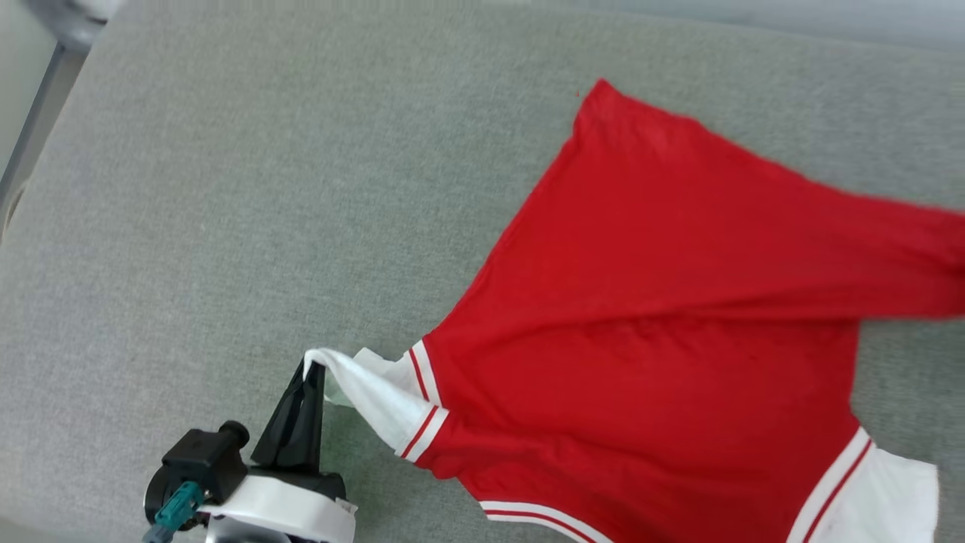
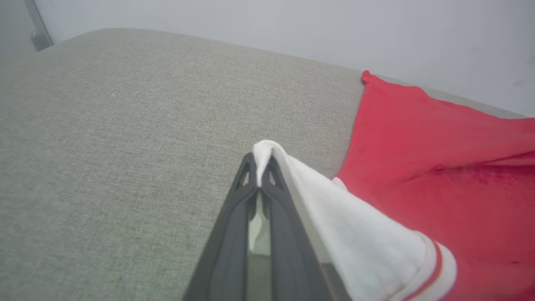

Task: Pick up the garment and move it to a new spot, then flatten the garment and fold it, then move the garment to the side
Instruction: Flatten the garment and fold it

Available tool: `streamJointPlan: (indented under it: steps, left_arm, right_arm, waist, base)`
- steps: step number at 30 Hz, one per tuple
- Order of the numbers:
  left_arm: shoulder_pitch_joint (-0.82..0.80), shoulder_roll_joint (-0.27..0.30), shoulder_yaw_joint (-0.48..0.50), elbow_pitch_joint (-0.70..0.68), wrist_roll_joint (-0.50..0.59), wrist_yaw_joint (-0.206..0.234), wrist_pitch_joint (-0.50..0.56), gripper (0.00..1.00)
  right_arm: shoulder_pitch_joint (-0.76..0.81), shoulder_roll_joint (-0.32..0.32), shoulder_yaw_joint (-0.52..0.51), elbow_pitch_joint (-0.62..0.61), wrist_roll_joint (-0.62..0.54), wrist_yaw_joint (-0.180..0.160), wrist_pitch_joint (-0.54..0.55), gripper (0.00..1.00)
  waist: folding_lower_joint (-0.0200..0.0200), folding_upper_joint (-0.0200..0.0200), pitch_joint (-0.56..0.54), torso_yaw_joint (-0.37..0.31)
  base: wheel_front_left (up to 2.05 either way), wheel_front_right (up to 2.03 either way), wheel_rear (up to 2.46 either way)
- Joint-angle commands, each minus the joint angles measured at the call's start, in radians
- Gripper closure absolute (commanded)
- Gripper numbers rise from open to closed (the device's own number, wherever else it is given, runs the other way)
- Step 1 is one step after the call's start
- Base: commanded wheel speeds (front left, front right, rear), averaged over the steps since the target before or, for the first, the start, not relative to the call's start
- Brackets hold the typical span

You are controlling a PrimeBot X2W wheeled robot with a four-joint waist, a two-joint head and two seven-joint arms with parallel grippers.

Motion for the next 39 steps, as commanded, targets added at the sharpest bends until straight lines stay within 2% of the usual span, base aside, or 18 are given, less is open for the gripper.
streamJointPlan:
  steps: [1,7,14,20,25,26,27,34,39]
  left_arm:
    - [0.016,0.005,0.005,0.001,-0.003,0.006,0.000,1.00]
    - [0.052,0.023,0.022,-0.003,-0.010,0.021,0.007,1.00]
    - [0.076,0.033,0.029,-0.011,-0.013,0.035,0.009,1.00]
    - [0.079,0.042,0.027,-0.013,-0.012,0.038,0.010,1.00]
    - [0.073,0.046,0.026,-0.008,-0.015,0.040,0.010,1.00]
    - [0.074,0.048,0.026,-0.007,-0.016,0.041,0.010,1.00]
    - [0.075,0.049,0.027,-0.006,-0.017,0.041,0.010,1.00]
    - [0.072,0.050,0.015,-0.008,-0.015,0.043,0.012,1.00]
    - [0.055,0.053,0.003,-0.019,-0.010,0.042,0.015,1.00]
  right_arm:
    - [0.063,-0.011,-0.018,-0.019,0.012,-0.001,-0.009,1.00]
    - [0.342,-0.016,-0.073,-0.090,0.039,-0.001,-0.012,1.00]
    - [0.596,0.023,-0.113,-0.104,0.043,-0.001,-0.023,1.00]
    - [0.729,0.066,-0.118,-0.089,0.020,-0.001,-0.038,1.00]
    - [0.746,0.120,-0.116,-0.072,0.011,-0.001,-0.085,1.00]
    - [0.731,0.128,-0.128,-0.075,0.011,-0.001,-0.106,0.88]
    - [0.711,0.134,-0.144,-0.080,0.006,-0.001,-0.129,0.00]
    - [0.596,0.159,-0.252,-0.155,0.012,-0.001,-0.262,0.00]
    - [0.471,0.141,-0.276,-0.242,0.006,-0.001,-0.316,0.00]
  waist:
    - [0.0000,0.0000,-0.040,-0.029]
    - [0.0000,0.0000,-0.089,-0.067]
    - [0.0000,0.0000,-0.111,-0.095]
    - [0.0000,0.0000,-0.112,-0.102]
    - [0.0000,0.0000,-0.111,-0.106]
    - [0.0000,0.0000,-0.113,-0.108]
    - [0.0000,0.0000,-0.115,-0.109]
    - [0.0000,0.0000,-0.128,-0.103]
    - [0.0000,0.0000,-0.115,-0.089]
  base:
    - [0.00,0.00,0.00]
    - [0.00,0.00,0.00]
    - [0.00,0.00,0.00]
    - [0.00,0.00,0.00]
    - [0.00,0.00,0.00]
    - [0.00,0.00,0.00]
    - [0.00,0.00,0.00]
    - [0.00,0.00,0.00]
    - [0.00,0.00,0.00]
